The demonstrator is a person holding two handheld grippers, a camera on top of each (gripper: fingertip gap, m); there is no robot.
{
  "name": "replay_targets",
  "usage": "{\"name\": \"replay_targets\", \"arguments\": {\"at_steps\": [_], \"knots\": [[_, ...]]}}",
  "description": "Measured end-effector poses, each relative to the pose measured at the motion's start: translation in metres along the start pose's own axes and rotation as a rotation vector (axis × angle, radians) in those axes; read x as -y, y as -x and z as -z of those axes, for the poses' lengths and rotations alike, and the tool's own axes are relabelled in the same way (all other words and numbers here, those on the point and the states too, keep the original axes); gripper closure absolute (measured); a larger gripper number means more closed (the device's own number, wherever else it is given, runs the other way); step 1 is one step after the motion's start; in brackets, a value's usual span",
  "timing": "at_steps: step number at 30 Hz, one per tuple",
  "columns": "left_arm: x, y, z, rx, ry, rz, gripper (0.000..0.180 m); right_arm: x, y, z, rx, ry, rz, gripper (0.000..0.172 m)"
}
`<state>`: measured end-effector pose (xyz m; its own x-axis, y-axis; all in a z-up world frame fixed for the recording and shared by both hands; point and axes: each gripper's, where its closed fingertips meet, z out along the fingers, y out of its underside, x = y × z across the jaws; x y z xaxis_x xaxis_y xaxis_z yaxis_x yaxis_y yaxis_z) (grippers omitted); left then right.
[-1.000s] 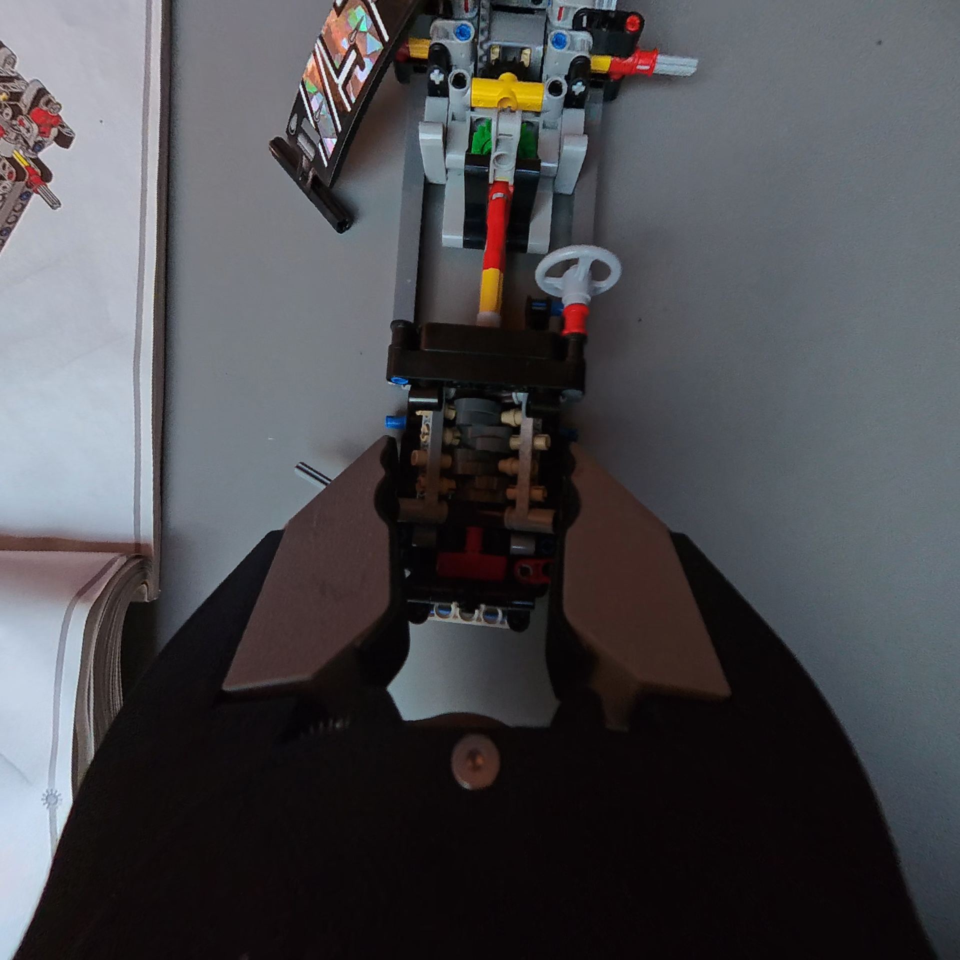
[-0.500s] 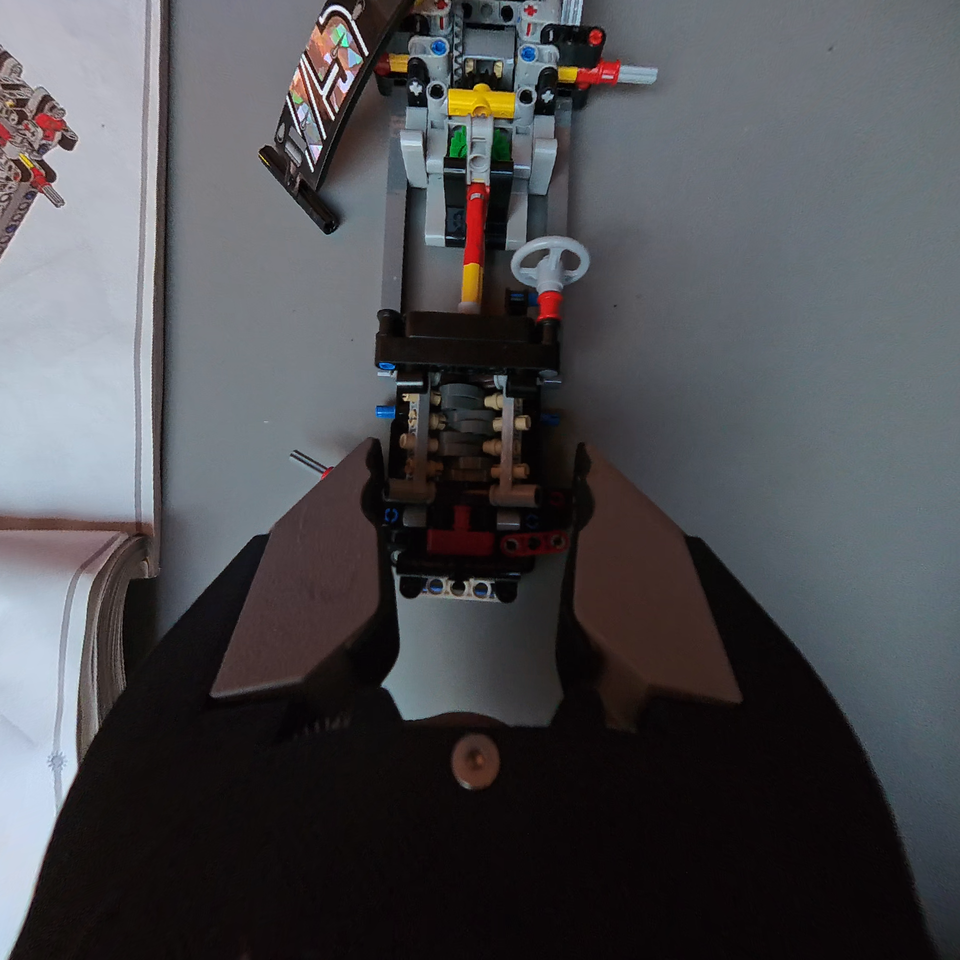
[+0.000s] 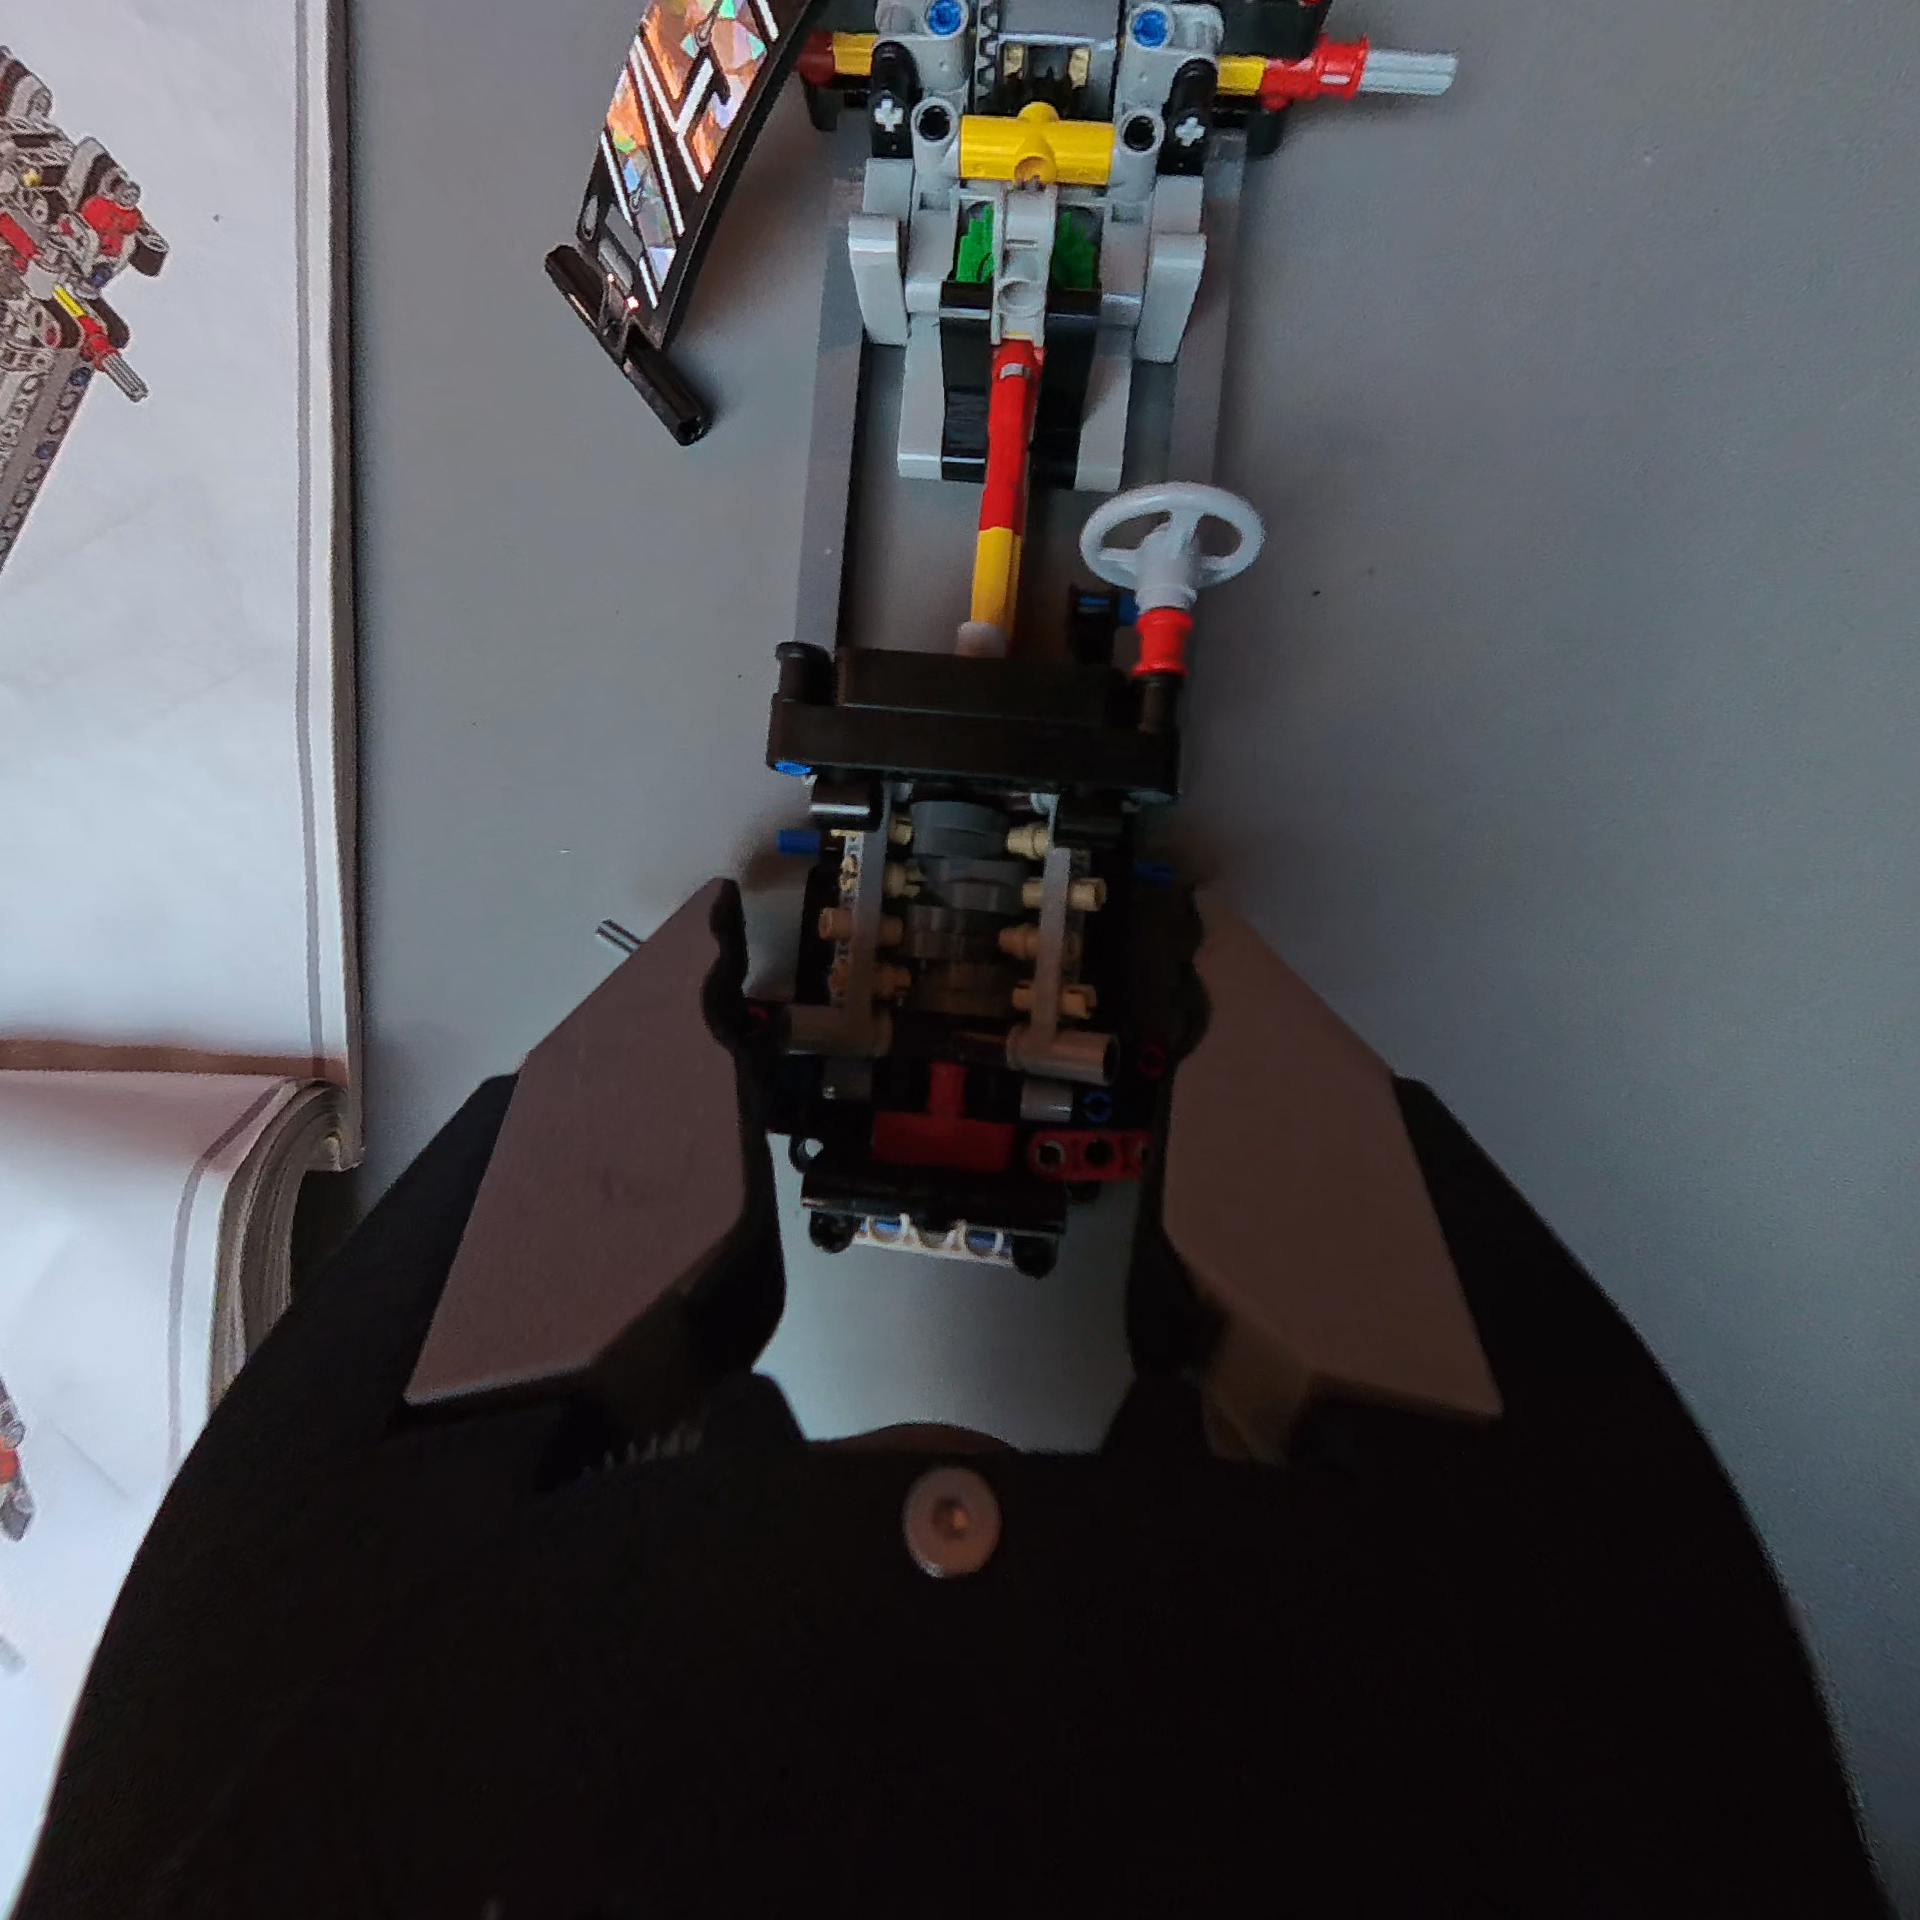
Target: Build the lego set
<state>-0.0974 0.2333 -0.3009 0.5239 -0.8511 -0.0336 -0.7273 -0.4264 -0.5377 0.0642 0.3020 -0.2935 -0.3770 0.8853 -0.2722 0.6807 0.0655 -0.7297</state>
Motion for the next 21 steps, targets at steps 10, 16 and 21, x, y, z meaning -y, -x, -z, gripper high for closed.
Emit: {"name": "replay_targets", "arguments": {"at_steps": [10,16,21], "knots": [[-0.003,-0.003,0.003,-0.029,0.003,-0.021,0.113,0.001,0.002,-0.003,-0.032,0.018,0.037,0.123],[-0.002,-0.003,0.003,-0.033,-0.01,-0.019,0.114,-0.001,0.005,-0.005,-0.023,0.03,0.067,0.138],[0.0,-0.002,0.002,-0.028,-0.022,-0.009,0.113,-0.004,0.012,-0.009,0.021,0.051,0.091,0.16]]}}
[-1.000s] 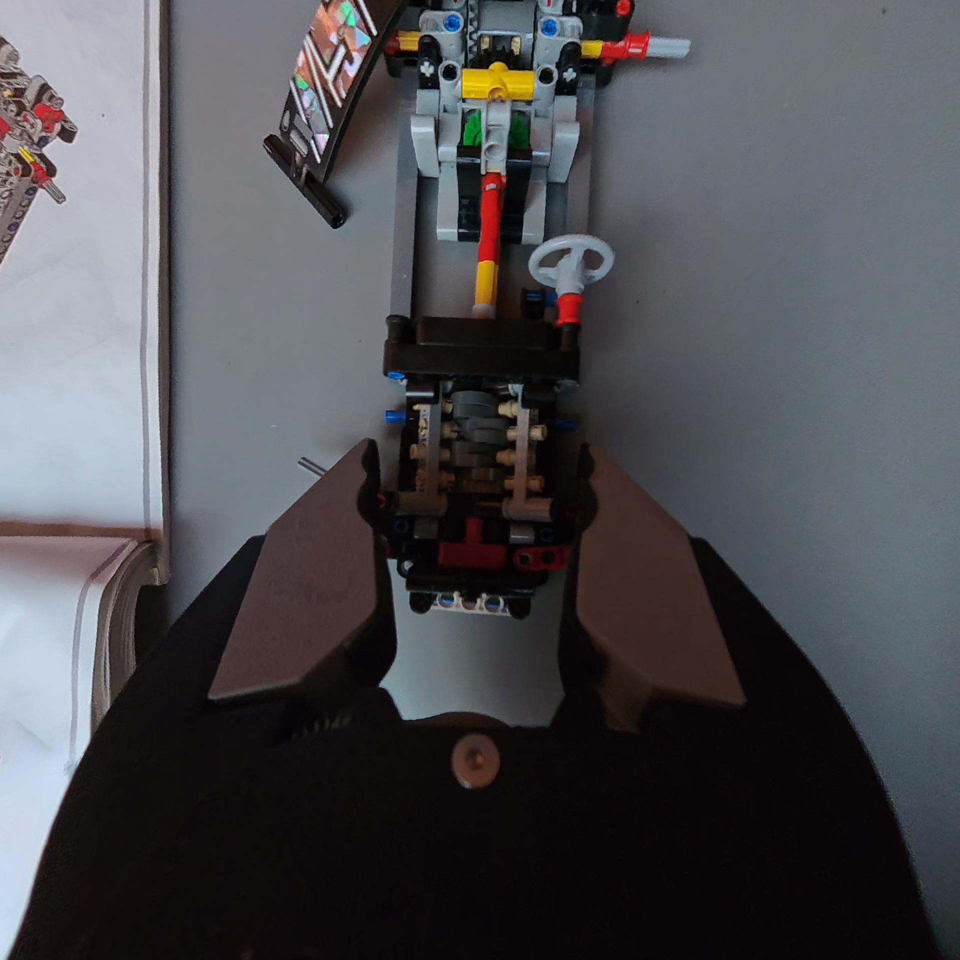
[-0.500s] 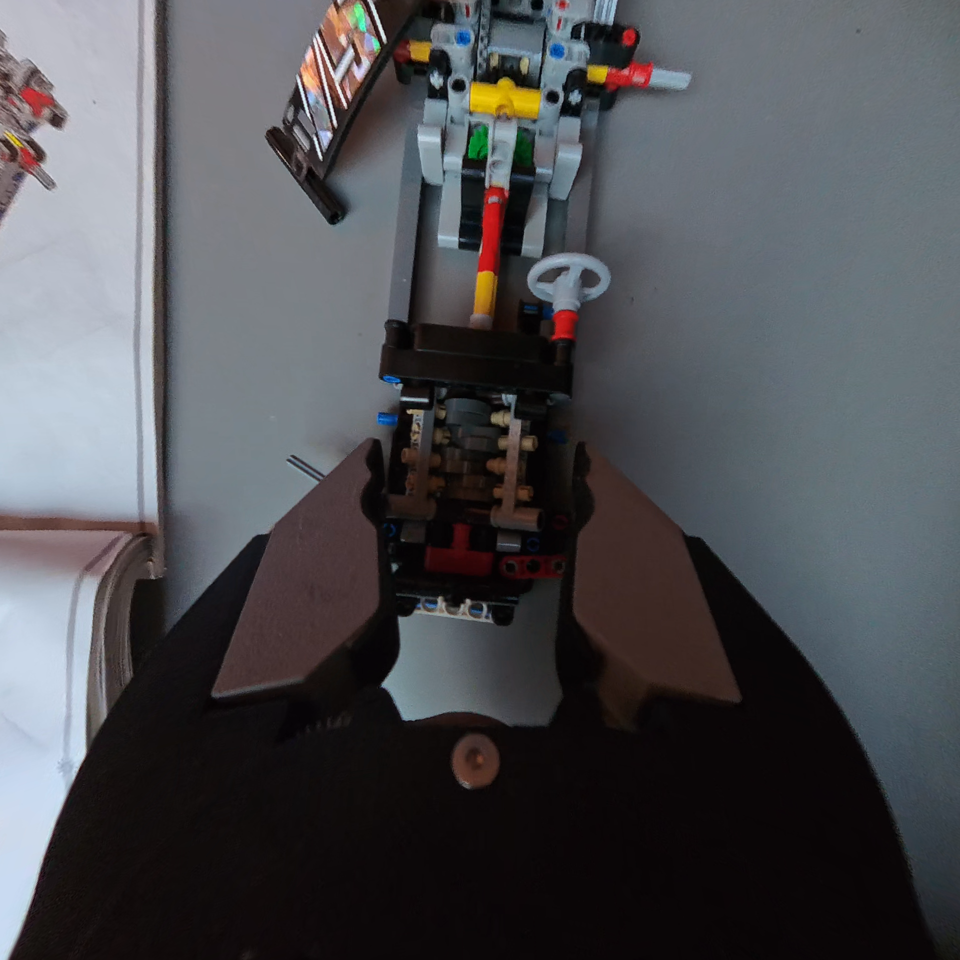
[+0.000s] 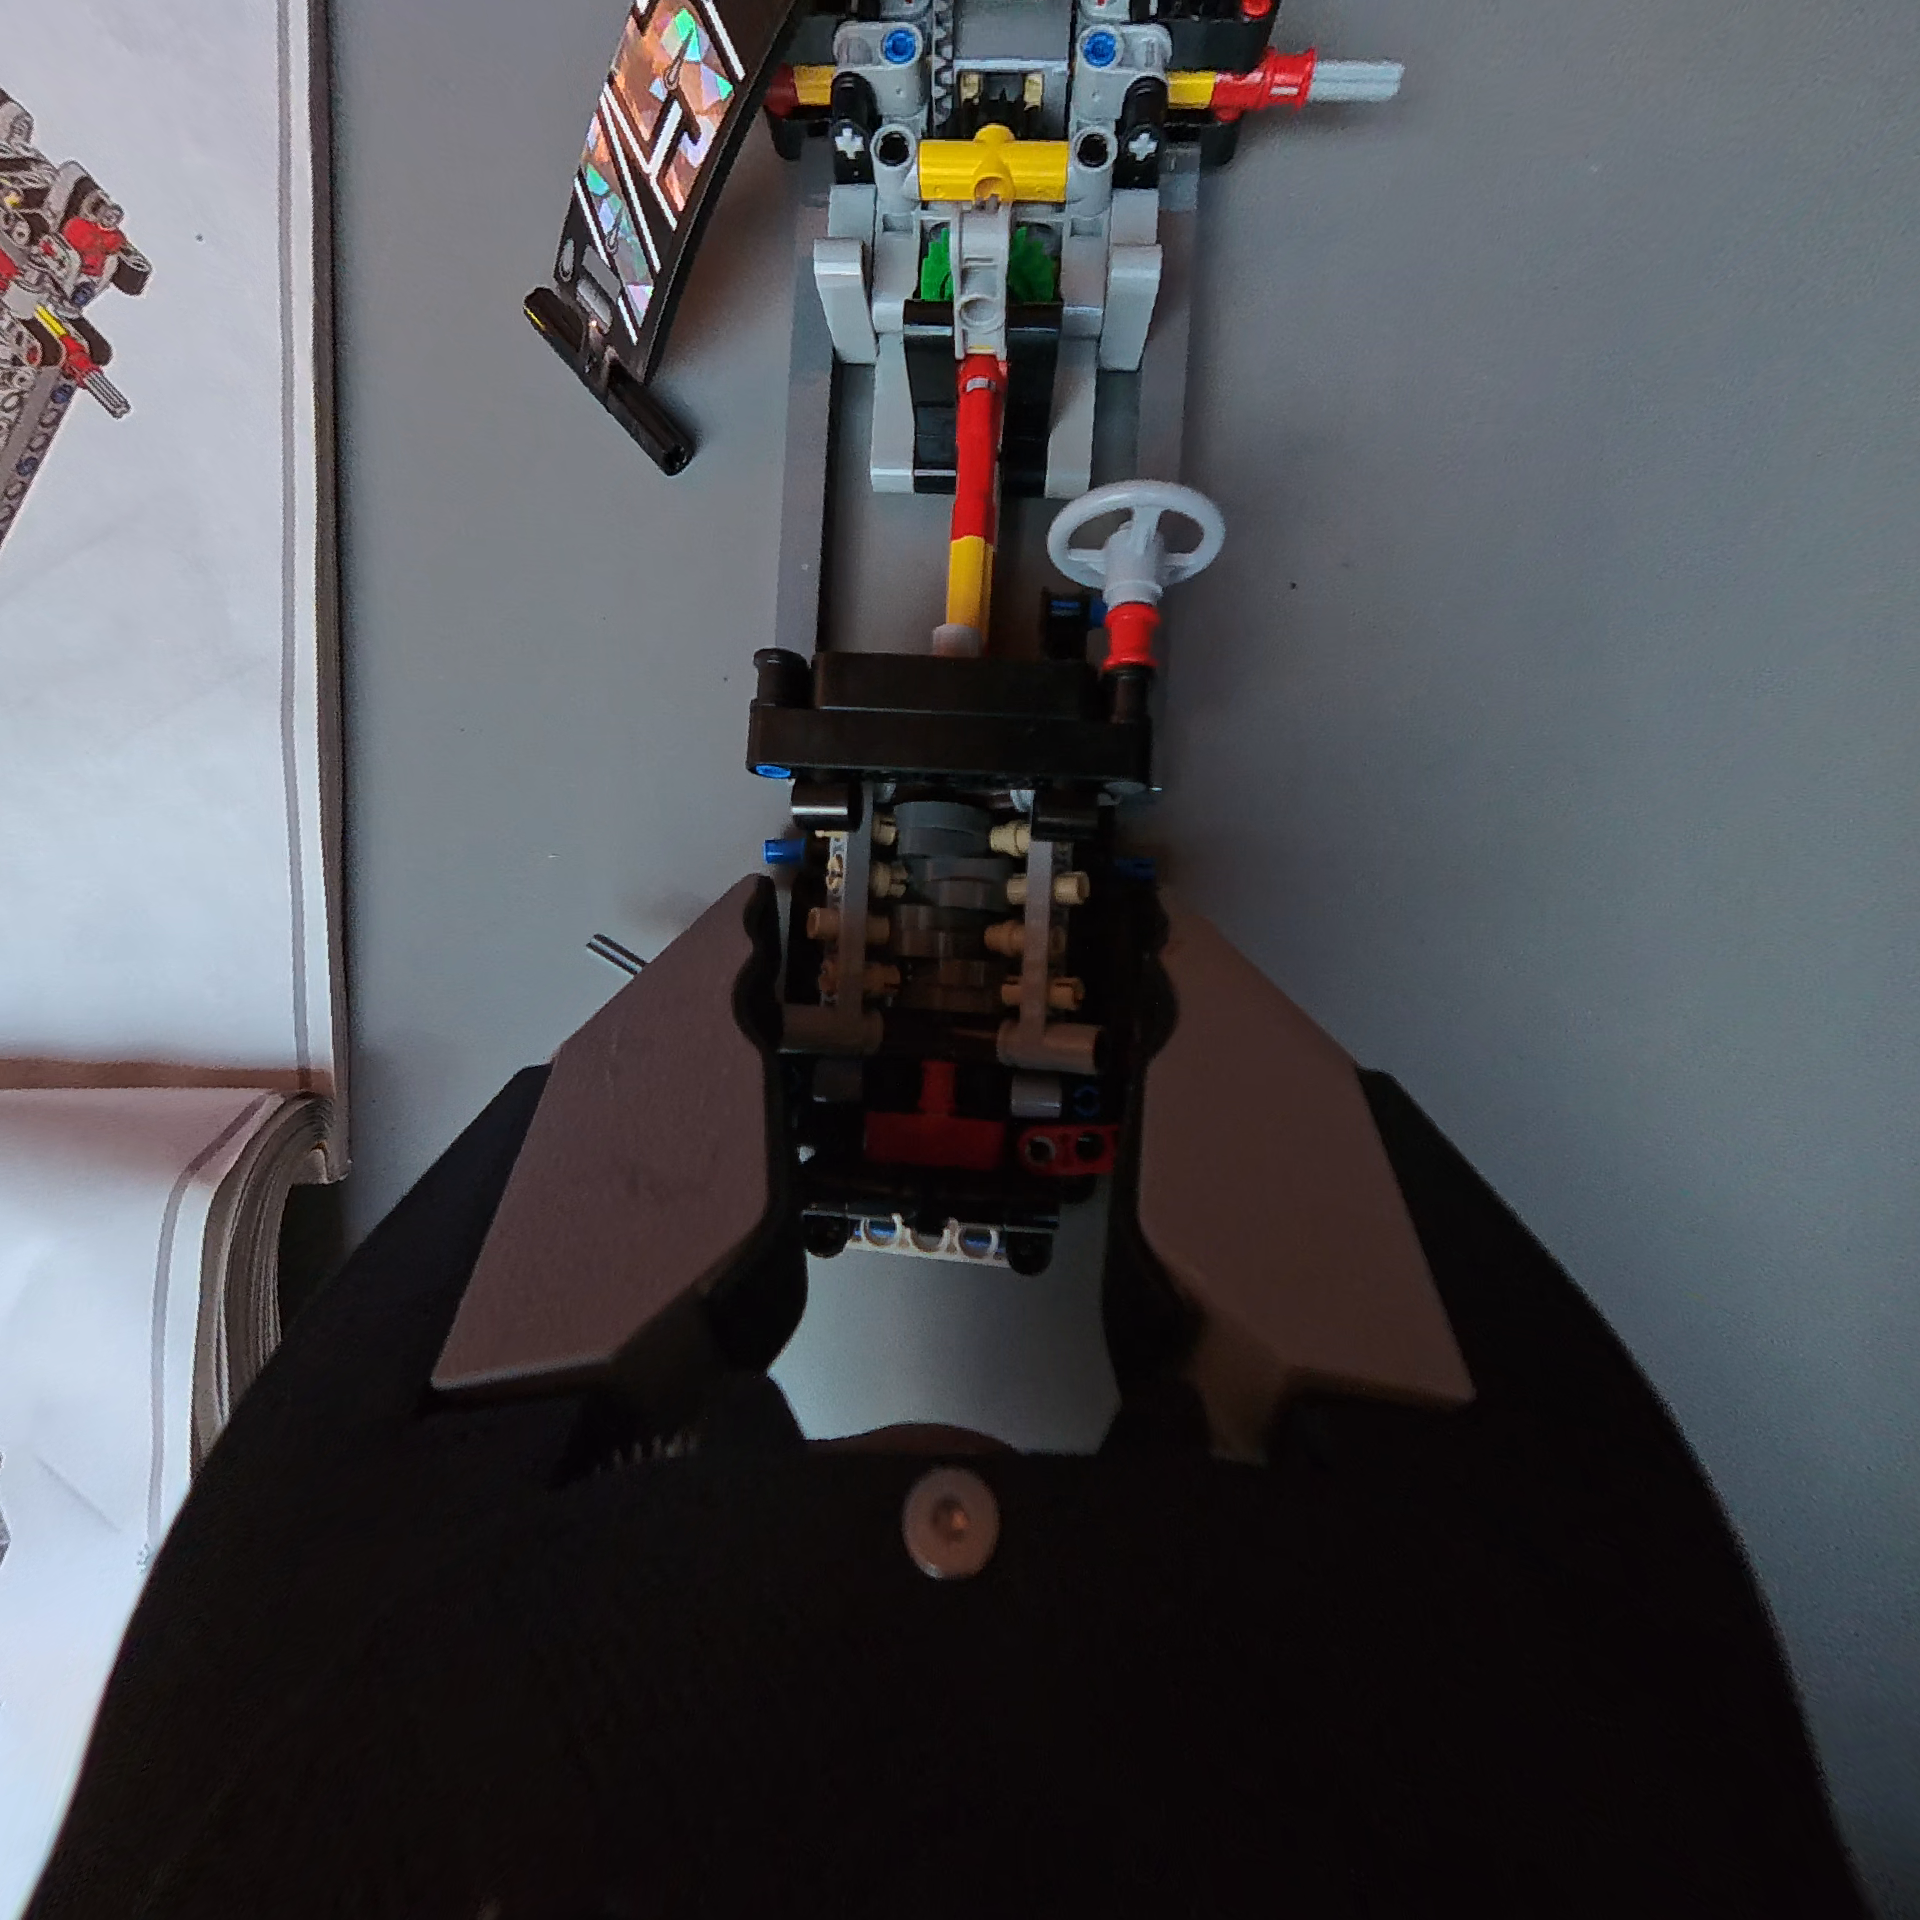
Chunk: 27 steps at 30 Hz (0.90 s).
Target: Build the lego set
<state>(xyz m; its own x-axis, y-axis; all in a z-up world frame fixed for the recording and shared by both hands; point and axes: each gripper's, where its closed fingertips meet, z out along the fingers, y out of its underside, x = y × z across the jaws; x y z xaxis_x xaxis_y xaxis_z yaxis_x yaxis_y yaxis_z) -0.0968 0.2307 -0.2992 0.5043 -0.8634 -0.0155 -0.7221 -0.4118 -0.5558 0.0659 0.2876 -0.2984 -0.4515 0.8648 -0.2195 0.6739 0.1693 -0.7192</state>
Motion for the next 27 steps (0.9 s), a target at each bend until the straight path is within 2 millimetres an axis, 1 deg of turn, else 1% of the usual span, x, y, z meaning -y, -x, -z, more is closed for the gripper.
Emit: {"name": "replay_targets", "arguments": {"at_steps": [2,5,7,9,10,13,24,26,27], "knots": [[0.001,0.0,0.0,0.002,-0.007,0.005,0.113,-0.001,0.0,0.001,0.001,0.003,-0.016,0.162],[0.003,0.0,-0.001,0.006,-0.019,0.003,0.113,-0.004,-0.006,0.007,-0.05,0.013,-0.015,0.151],[0.002,0.001,-0.001,0.004,-0.02,0.011,0.113,-0.005,-0.011,0.011,-0.08,0.014,-0.02,0.15],[0.002,0.001,0.0,-0.003,-0.023,0.022,0.113,-0.004,-0.011,0.009,-0.069,-0.002,-0.034,0.149],[0.002,0.001,-0.001,-0.003,-0.023,0.023,0.113,-0.002,-0.01,0.007,-0.06,-0.009,-0.036,0.151],[0.003,0.001,-0.001,0.003,-0.022,0.02,0.113,-0.002,-0.01,0.003,-0.062,-0.005,-0.01,0.172],[0.005,0.001,-0.003,0.014,-0.026,0.001,0.114,-0.001,-0.009,0.001,-0.037,0.005,-0.009,0.172],[0.017,-0.006,-0.007,-0.028,-0.089,0.017,0.114,0.005,0.0,-0.009,0.008,0.013,0.007,0.172],[0.028,-0.012,-0.008,-0.057,-0.16,0.03,0.115,0.01,0.007,-0.017,0.038,0.015,0.033,0.172]]}}
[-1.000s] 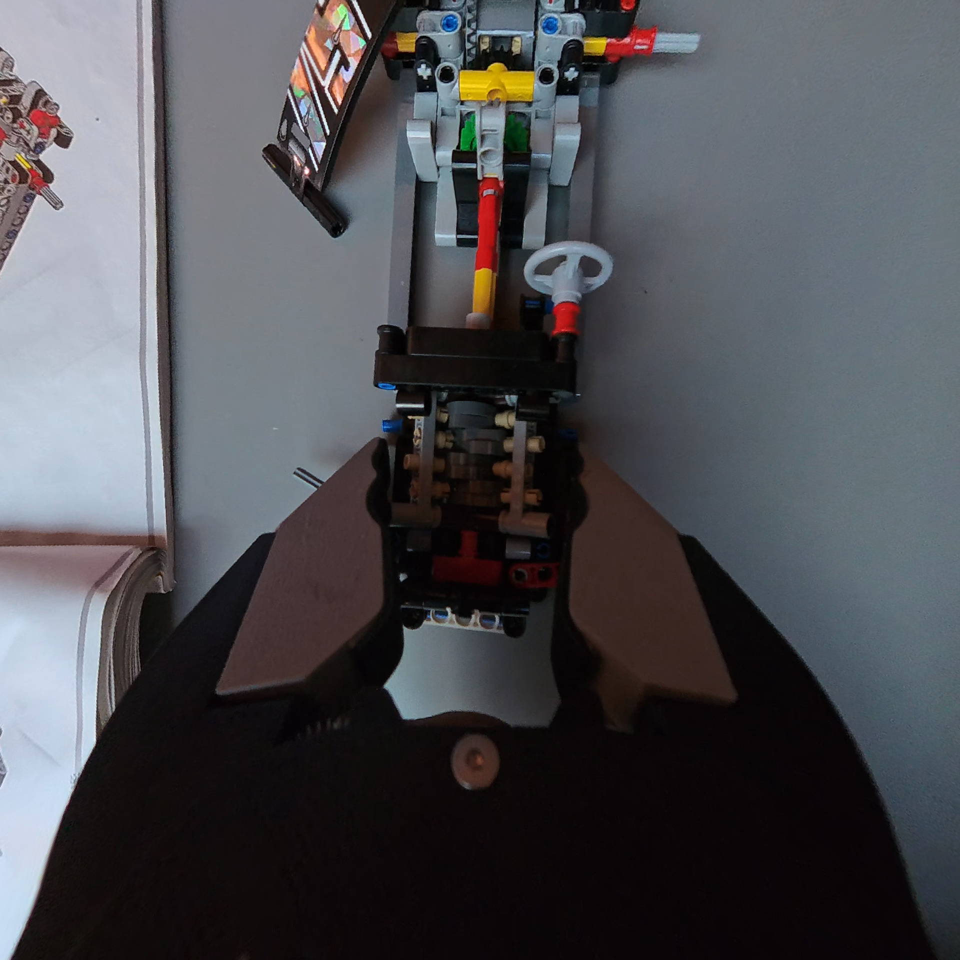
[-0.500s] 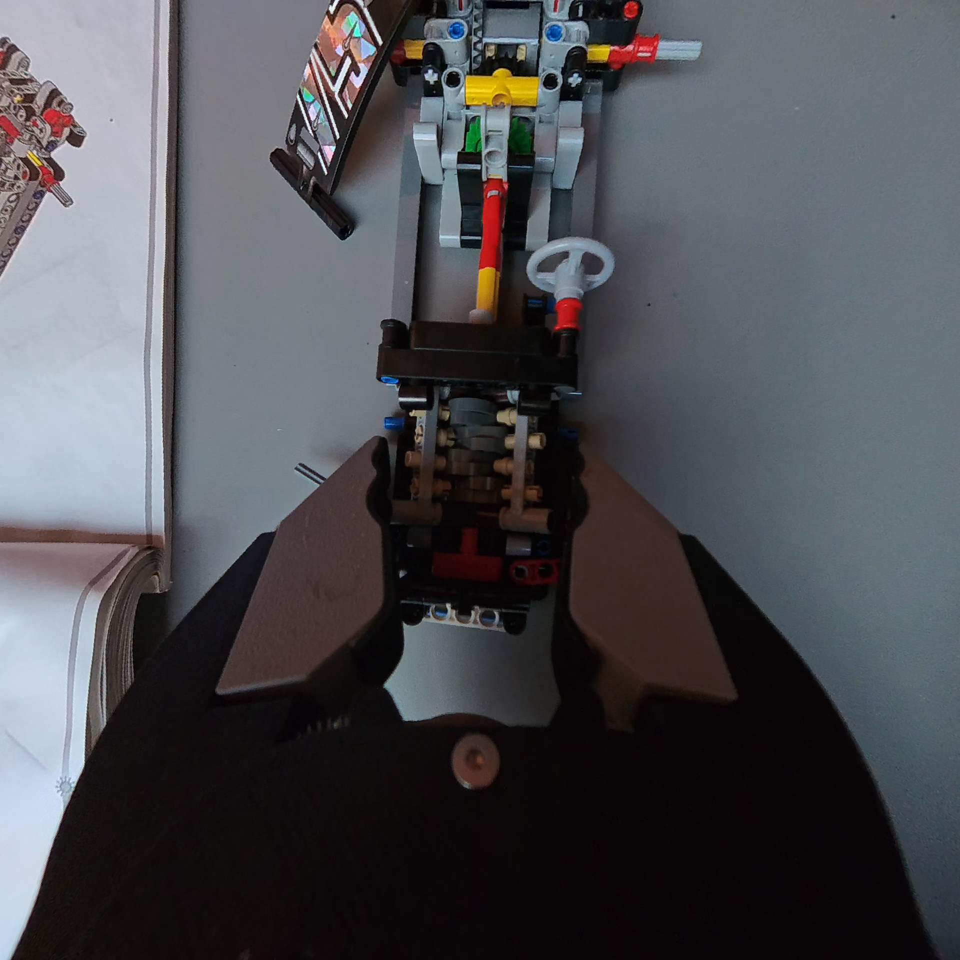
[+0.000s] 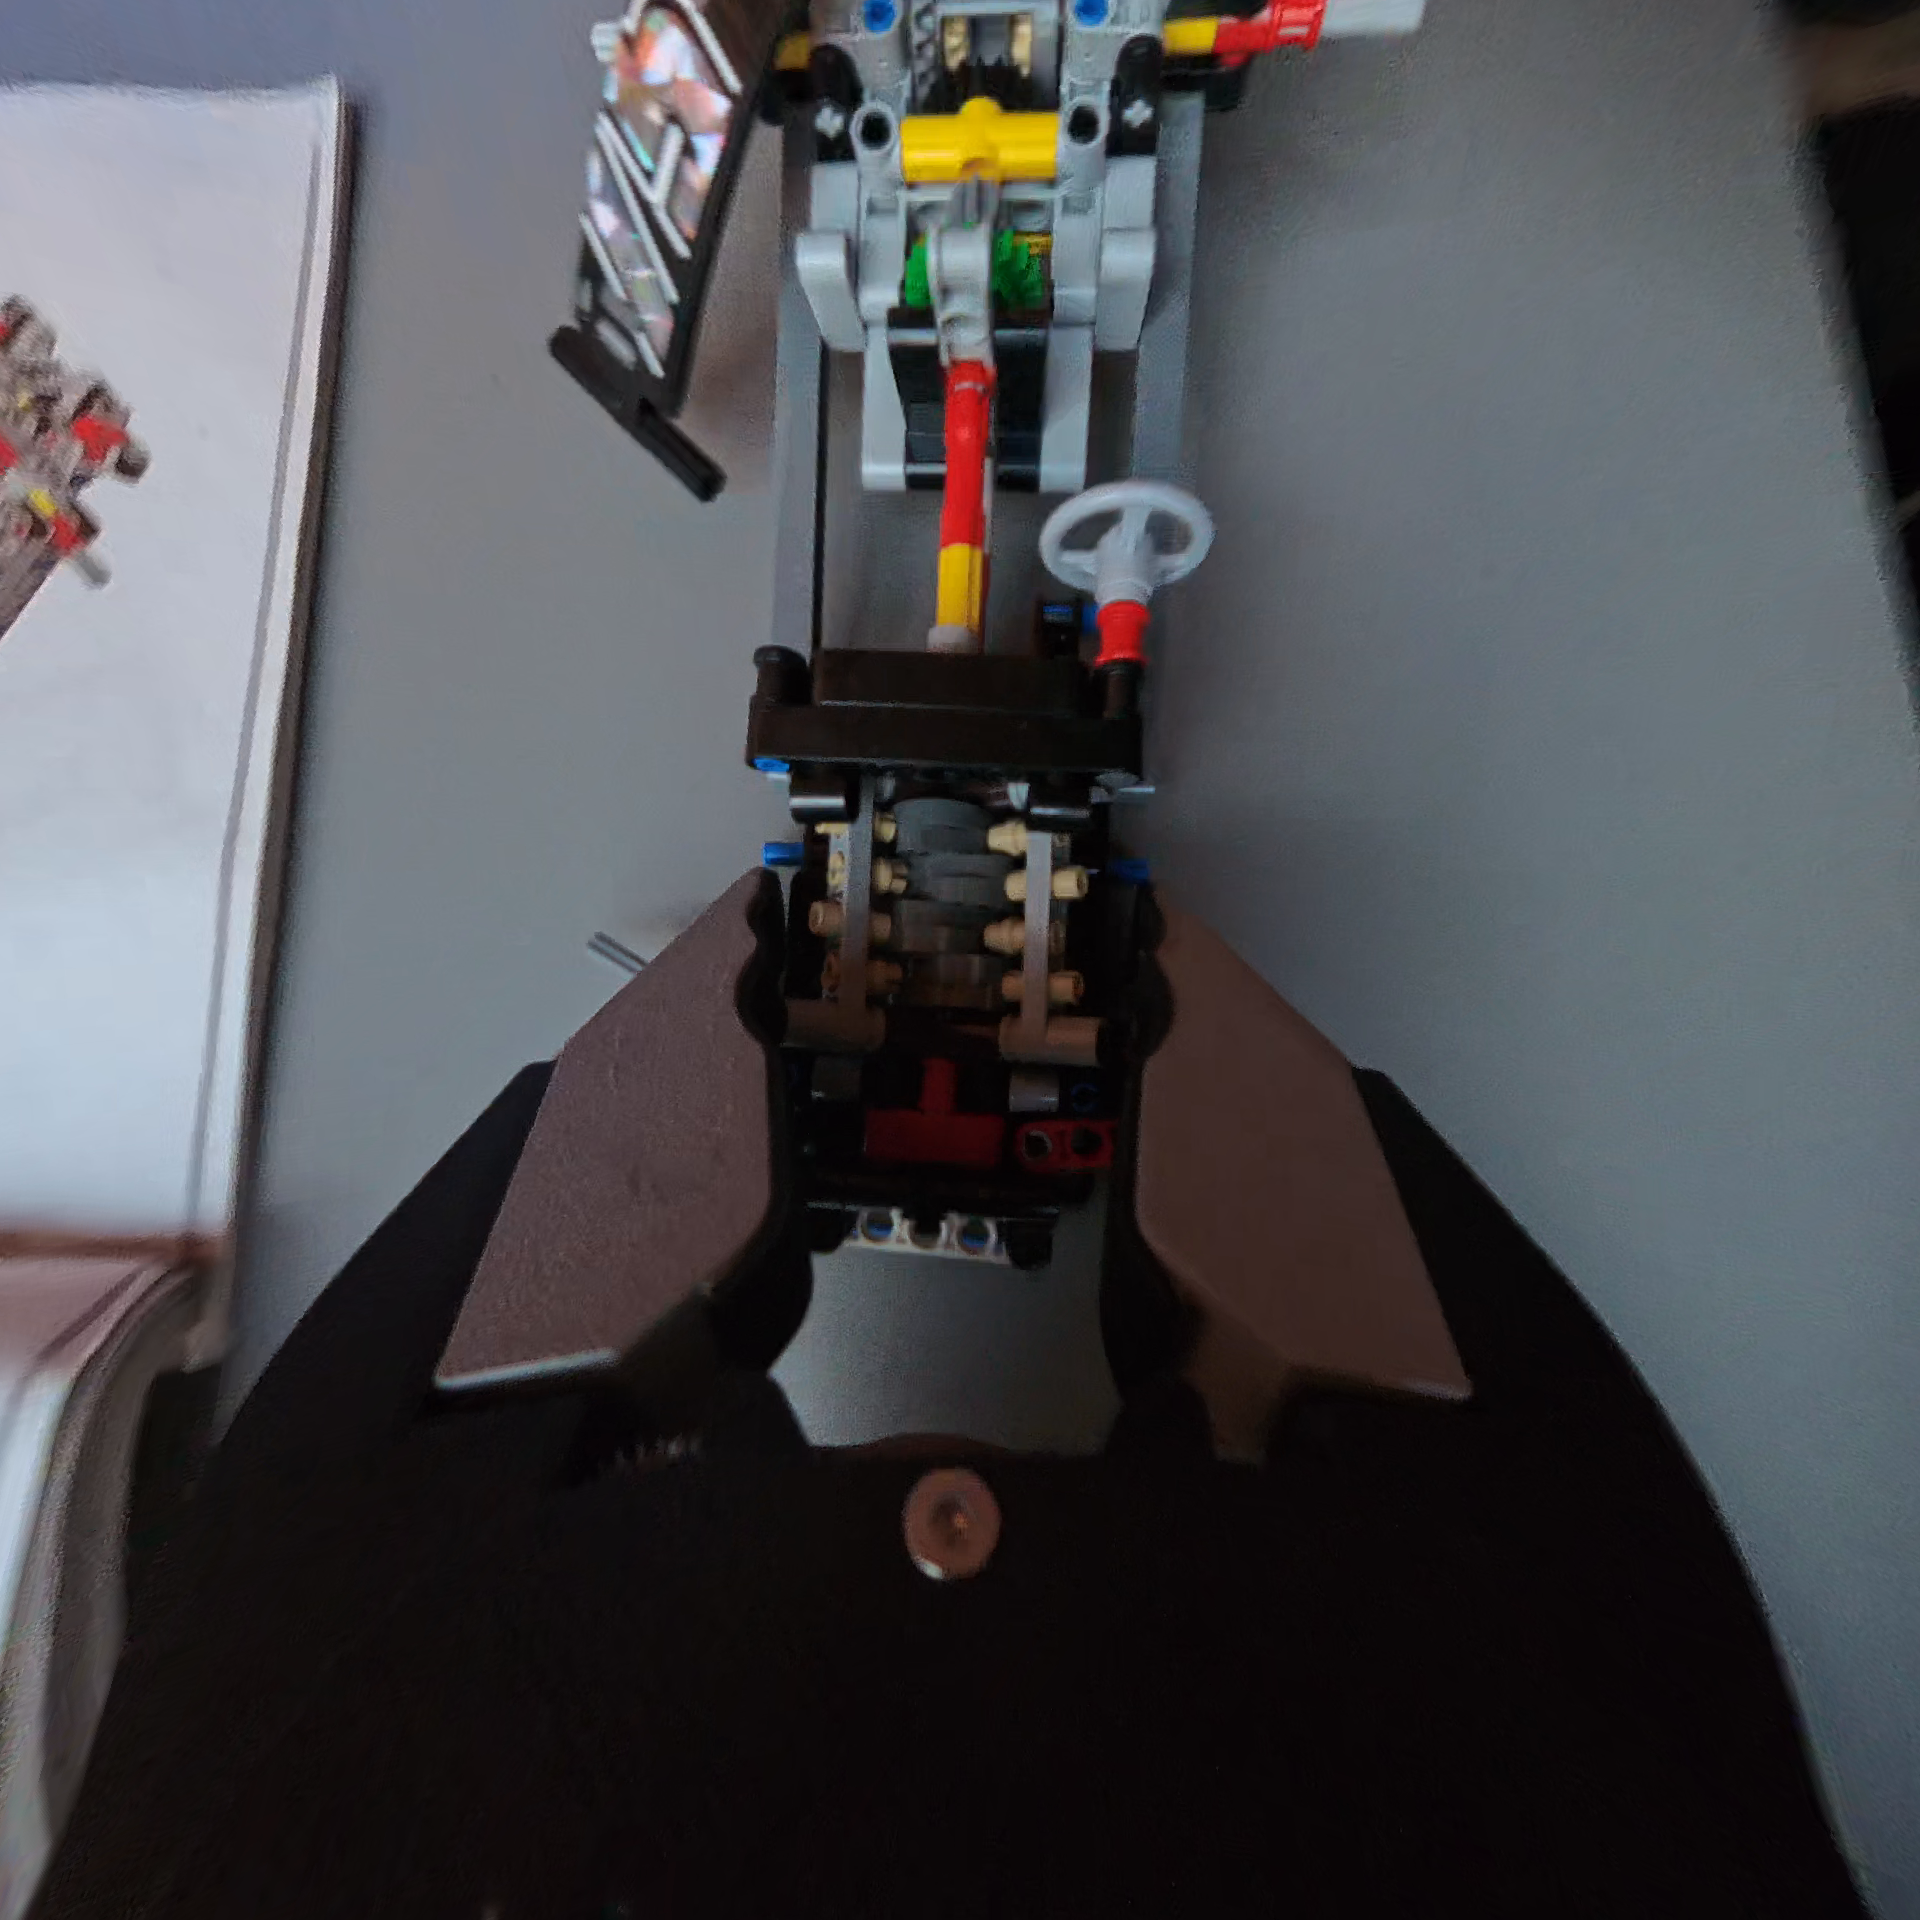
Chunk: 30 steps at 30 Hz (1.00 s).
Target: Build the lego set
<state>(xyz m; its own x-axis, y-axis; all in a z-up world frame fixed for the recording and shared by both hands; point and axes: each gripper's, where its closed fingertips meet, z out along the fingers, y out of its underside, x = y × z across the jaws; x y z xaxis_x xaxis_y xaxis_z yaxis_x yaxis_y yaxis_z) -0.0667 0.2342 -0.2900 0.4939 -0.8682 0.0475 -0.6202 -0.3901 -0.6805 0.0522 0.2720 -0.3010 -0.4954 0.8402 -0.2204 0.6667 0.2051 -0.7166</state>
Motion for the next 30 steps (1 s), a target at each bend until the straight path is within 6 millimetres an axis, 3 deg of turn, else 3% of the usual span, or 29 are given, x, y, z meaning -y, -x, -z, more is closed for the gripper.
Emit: {"name": "replay_targets", "arguments": {"at_steps": [2,7,12,22,27,30], "knots": [[0.0,-0.001,0.0,-0.018,0.028,0.04,0.115,0.003,0.003,-0.004,0.001,0.002,0.039,0.172],[-0.006,0.007,0.002,0.016,0.046,0.057,0.114,-0.012,-0.006,0.016,0.0,-0.002,-0.091,0.172],[-0.011,0.013,0.003,0.063,0.081,0.027,0.113,-0.023,-0.013,0.029,-0.075,0.043,-0.09,0.172],[-0.013,0.015,0.002,0.082,0.088,-0.001,0.113,-0.029,-0.027,0.043,-0.182,0.046,-0.114,0.155],[-0.012,0.015,0.002,0.083,0.08,0.002,0.113,-0.024,-0.026,0.039,-0.165,0.021,-0.105,0.151],[-0.011,0.015,0.002,0.081,0.077,0.006,0.113,-0.023,-0.026,0.035,-0.17,0.028,-0.073,0.162]]}}
